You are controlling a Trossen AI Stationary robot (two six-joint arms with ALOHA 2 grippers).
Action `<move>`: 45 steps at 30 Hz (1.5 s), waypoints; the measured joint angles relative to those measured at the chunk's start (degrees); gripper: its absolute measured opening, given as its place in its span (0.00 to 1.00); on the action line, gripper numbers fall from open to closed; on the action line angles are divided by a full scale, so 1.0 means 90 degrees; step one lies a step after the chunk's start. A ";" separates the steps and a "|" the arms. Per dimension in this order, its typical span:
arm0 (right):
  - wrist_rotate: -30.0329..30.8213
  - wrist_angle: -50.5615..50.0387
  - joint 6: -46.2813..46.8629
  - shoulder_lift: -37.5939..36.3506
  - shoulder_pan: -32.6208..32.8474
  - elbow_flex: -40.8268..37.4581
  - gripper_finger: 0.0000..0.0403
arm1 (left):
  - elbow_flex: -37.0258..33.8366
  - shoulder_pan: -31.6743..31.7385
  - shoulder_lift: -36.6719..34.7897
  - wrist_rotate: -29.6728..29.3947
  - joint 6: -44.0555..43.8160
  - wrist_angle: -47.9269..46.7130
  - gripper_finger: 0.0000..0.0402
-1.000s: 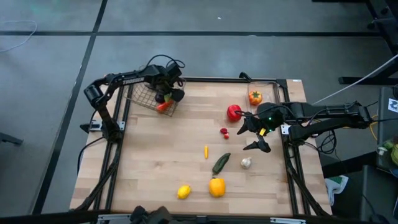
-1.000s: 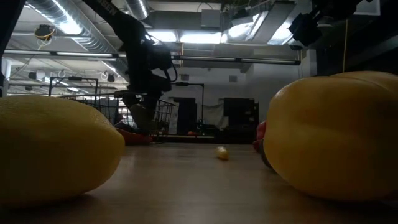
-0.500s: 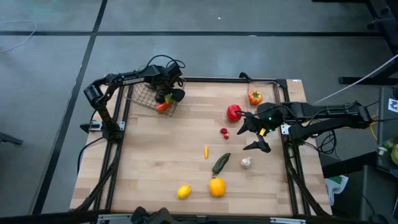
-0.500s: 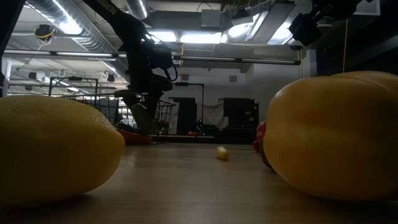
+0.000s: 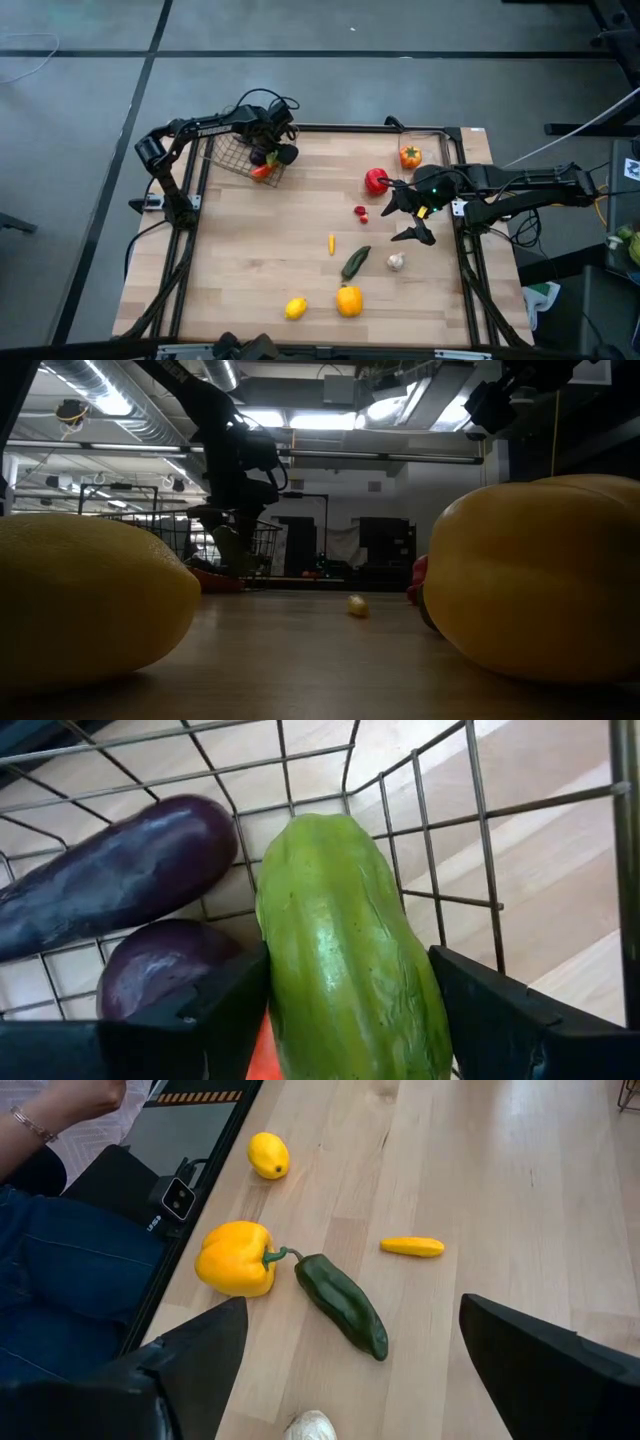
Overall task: Sort produce into baskets
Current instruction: Put the green cucumber into the silver wire basket, then put the yellow corn into the silver wire basket
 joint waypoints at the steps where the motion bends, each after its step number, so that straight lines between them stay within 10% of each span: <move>1: 0.0000 -0.0002 0.0001 0.0000 0.0000 0.0000 0.89 | 0.0000 0.0001 -0.0001 0.0000 0.0042 0.0002 0.66; 18: 0.0000 -0.0002 0.0001 0.0000 0.0001 0.0000 0.89 | 0.0002 0.0008 -0.0001 -0.0322 -0.0286 -0.0036 0.99; 29: -0.0006 -0.0003 0.0002 0.0000 0.0001 0.0001 0.89 | 0.0002 0.0001 -0.0001 -0.0325 -0.0855 -0.0034 0.98; 37: -0.1503 -0.0144 0.0024 -0.0023 0.0007 0.0005 0.89 | 0.0005 0.0001 -0.0002 -0.0325 -0.0977 -0.0015 0.98; 45: -0.0611 -0.0148 0.0021 0.0035 0.0002 0.0005 0.89 | 0.0007 0.0001 -0.0003 -0.0328 -0.0804 -0.0012 0.98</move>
